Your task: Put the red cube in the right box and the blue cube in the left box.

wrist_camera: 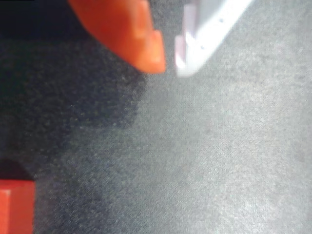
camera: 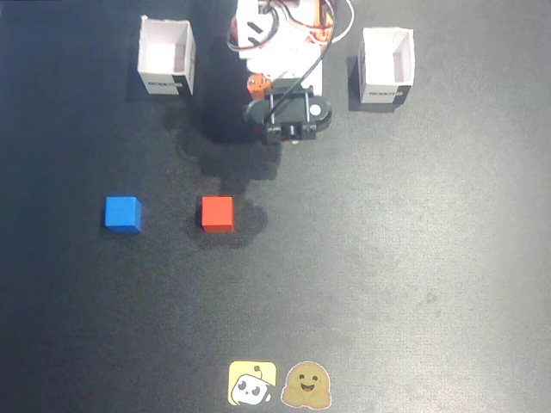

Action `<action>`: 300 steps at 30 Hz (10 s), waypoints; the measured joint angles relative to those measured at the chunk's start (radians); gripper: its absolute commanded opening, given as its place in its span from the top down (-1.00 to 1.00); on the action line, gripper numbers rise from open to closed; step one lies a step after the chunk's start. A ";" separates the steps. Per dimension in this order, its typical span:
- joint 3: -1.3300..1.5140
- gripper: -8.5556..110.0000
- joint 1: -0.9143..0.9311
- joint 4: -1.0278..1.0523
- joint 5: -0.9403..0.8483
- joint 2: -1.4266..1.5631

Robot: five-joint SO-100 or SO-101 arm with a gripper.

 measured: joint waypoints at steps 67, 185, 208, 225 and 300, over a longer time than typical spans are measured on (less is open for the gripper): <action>0.000 0.85 0.014 0.000 0.008 0.000; -0.238 0.65 0.295 -0.523 -0.407 -0.830; -0.419 0.64 0.891 -0.308 -0.419 -0.834; -0.453 0.64 1.043 -0.067 -0.273 -0.730; -0.160 0.85 0.813 -0.094 -0.164 -0.199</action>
